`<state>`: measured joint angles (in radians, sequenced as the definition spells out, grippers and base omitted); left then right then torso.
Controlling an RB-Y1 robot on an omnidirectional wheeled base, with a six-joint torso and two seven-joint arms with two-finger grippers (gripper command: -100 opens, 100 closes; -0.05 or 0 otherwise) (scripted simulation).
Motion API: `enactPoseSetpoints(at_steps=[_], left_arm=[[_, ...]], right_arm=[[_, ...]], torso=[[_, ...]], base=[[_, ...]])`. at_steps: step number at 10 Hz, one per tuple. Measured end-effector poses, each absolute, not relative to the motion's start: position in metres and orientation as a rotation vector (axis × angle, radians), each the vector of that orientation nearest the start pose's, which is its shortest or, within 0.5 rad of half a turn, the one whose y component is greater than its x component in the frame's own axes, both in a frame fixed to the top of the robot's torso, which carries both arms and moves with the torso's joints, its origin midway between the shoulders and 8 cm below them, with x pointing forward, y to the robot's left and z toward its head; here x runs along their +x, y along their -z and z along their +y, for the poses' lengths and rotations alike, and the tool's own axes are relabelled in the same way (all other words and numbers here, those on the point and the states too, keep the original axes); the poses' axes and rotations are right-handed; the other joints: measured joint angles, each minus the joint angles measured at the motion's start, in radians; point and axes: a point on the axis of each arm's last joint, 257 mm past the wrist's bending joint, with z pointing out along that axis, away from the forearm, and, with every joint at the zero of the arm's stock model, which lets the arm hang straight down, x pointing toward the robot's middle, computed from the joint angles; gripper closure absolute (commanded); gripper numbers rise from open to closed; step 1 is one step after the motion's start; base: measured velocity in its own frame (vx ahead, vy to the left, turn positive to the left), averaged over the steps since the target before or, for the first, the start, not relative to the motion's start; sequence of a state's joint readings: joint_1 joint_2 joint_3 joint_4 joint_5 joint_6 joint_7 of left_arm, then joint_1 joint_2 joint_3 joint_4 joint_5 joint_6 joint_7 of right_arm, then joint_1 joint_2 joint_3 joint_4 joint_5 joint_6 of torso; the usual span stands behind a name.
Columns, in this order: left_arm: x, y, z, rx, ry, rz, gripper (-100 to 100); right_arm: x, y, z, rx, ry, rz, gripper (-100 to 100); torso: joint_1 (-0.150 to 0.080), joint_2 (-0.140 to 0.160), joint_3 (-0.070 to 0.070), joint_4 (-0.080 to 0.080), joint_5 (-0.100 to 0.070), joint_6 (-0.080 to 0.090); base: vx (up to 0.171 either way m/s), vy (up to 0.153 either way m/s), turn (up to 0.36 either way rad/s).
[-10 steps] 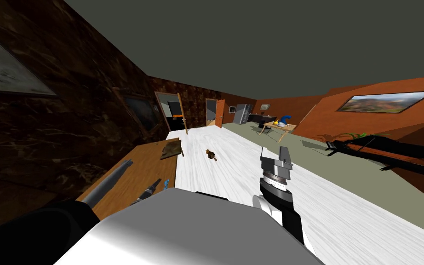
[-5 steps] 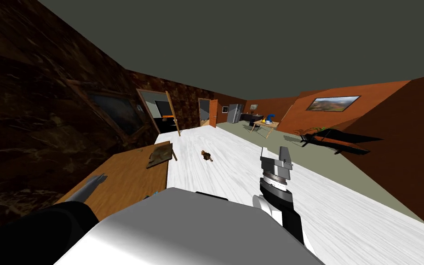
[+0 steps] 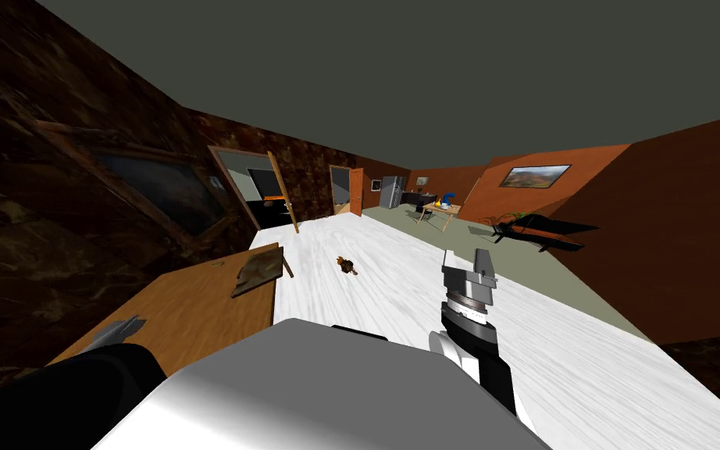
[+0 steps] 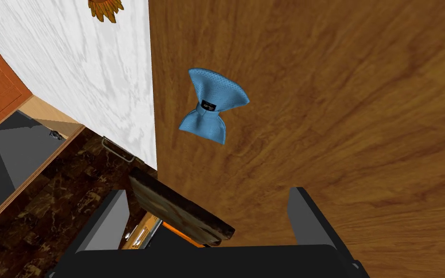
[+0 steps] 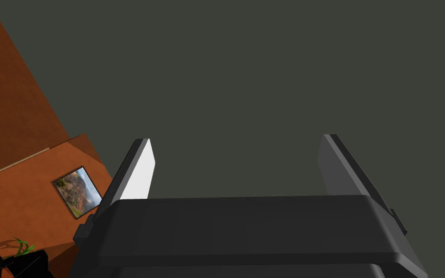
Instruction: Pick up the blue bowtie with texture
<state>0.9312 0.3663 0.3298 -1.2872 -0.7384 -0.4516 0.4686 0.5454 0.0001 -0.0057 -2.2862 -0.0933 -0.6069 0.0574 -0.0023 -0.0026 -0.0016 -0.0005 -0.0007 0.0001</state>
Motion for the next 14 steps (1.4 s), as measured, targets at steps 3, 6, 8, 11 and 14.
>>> enactPoseSetpoints(at_steps=[3, 6, 8, 11, 14], left_arm=[[-0.015, 0.483, 0.539, -1.379, 0.132, 1.994, -100], [-0.049, 0.493, 0.542, -1.436, 0.093, 2.043, -100], [-0.074, 0.498, 0.544, -1.470, 0.073, 2.075, -100], [-0.121, 0.507, 0.547, -1.549, 0.033, 2.153, -100], [-0.149, 0.513, 0.547, -1.611, 0.010, 2.188, -100]], right_arm=[[0.318, -0.033, -0.295, 0.637, -1.295, 0.514, 0], [0.318, -0.033, -0.295, 0.637, -1.295, 0.514, 0], [0.318, -0.033, -0.295, 0.637, -1.295, 0.514, 0], [0.318, -0.033, -0.295, 0.637, -1.295, 0.514, 0], [0.318, -0.033, -0.295, 0.637, -1.295, 0.514, 0]], torso=[[0.000, 0.001, 0.001, 0.000, 0.000, 0.000], [0.000, 0.001, 0.000, 0.000, 0.000, -0.001], [0.000, 0.000, 0.000, 0.000, 0.000, -0.001], [-0.001, 0.000, 0.000, 0.000, 0.000, -0.001], [-0.001, 0.001, 0.001, 0.000, 0.000, -0.001]], base=[[0.025, -0.005, -0.110], [0.037, -0.005, -0.194], [0.034, -0.010, -0.165], [0.041, -0.013, -0.249], [0.024, -0.013, -0.180]])
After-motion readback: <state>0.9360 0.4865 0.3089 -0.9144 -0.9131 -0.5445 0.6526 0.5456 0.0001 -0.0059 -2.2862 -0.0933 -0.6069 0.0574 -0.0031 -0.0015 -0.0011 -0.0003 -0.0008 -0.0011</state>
